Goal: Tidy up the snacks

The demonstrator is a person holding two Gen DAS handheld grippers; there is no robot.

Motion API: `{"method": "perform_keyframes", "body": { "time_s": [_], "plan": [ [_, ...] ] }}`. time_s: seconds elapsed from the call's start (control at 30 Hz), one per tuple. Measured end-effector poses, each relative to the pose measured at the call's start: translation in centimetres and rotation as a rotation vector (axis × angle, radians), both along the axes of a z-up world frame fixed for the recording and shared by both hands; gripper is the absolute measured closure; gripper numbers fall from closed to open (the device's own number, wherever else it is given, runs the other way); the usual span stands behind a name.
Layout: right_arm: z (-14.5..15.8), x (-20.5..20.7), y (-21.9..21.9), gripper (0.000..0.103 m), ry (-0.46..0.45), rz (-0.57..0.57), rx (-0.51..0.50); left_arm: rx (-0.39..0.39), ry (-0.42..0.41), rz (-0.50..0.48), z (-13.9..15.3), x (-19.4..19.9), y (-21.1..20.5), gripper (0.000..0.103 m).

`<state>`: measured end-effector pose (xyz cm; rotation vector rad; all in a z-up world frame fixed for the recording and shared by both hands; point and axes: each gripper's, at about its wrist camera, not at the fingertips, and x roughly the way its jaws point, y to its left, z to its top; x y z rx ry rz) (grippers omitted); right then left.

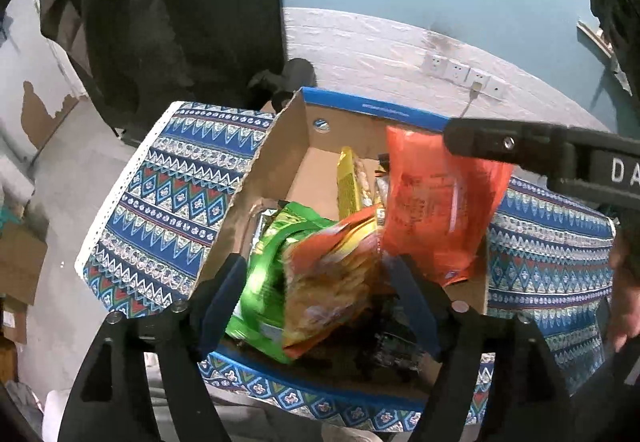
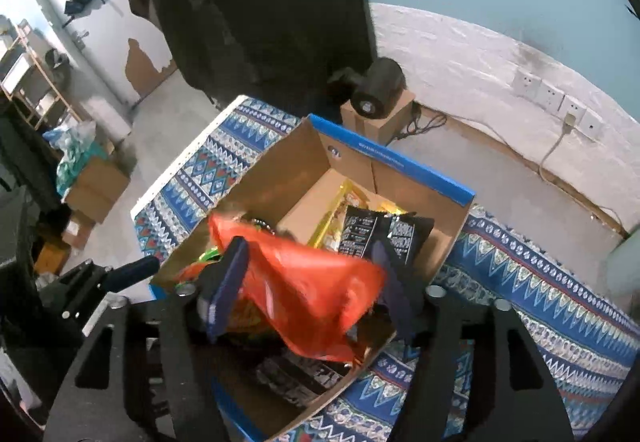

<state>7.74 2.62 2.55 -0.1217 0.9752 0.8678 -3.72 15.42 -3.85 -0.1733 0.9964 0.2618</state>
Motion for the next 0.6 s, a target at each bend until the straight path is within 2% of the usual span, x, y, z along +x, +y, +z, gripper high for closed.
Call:
{"method": "perform_keyframes", "body": {
  "time_s": [0.1, 0.43, 0.6],
  "plan": [
    [0.6, -0.1, -0.4, 0.030, -0.021, -0.014, 0.011, 0.004, -0.005, -0.008, 0.4, -0.3, -0.3, 0.024],
    [3.0, -0.3, -2.5, 0.029, -0.103, -0.051, 0.083, 0.010, -0.014, -0.024, 1.6, -1.3, -1.1, 0.023],
    [3.3, -0.6, -3.5, 0.029, -0.100, -0.060, 0.071, 0.019, -0.029, -0.037, 2.4, -1.9, -1.6, 0.023]
  ]
}}
